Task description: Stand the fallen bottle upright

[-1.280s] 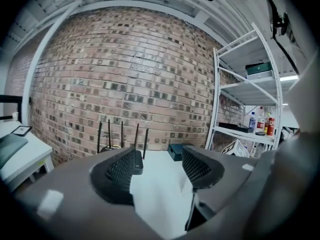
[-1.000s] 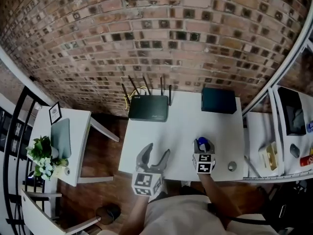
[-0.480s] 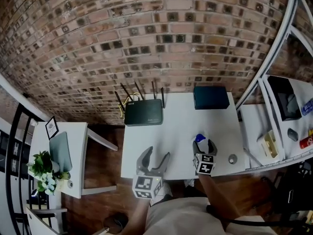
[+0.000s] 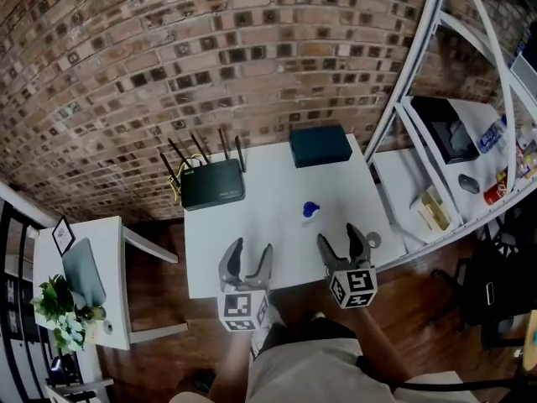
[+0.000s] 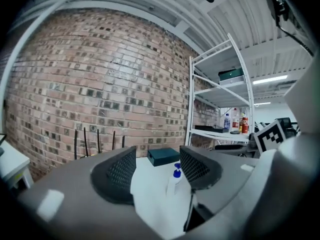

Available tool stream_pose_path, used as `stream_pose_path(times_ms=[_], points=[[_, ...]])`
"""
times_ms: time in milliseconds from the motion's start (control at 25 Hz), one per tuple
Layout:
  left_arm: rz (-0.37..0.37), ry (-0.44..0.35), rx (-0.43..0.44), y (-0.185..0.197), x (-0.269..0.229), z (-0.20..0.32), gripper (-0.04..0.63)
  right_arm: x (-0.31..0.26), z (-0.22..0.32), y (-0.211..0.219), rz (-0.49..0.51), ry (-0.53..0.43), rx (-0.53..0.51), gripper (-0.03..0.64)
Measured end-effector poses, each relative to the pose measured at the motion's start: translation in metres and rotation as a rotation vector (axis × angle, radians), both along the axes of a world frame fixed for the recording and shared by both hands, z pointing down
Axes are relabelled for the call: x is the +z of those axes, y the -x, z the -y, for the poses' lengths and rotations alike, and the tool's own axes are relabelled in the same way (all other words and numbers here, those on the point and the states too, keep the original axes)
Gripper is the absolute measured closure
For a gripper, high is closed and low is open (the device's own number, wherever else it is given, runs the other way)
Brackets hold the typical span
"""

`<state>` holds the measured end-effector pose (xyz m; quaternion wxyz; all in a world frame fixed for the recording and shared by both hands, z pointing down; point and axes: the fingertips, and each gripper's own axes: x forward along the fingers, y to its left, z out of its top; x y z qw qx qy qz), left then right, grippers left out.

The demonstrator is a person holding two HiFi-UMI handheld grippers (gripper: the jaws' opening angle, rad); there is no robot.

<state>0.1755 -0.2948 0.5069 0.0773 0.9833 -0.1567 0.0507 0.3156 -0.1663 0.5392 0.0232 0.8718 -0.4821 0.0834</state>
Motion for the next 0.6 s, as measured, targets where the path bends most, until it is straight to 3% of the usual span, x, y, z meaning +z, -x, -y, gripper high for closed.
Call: stream_pose_path(times_ms=[280,400,480,600], points=[[-0.027,-0.072,-0.071,0.037,-0.027,-0.073,0.259,-0.077,-0.061,0.043,-0.192,-0.091,-0.077,0.242],[-0.025,-0.078,-0.141,0.064,-0.029,-0.123,0.241,-0.08,-0.113,0.069,-0.23,-0.044,-0.084,0.242],[-0.015,-0.074,-0.187,0.081,-0.029,-0.163,0.228,-0.071,-0.157,0.083,-0.218,0.015,-0.055,0.242],[-0.013,-0.077,-0.225,0.098,-0.037,-0.212,0.219,-0.054,-0.212,0.096,-0.115,0.014,-0.045,0.245]])
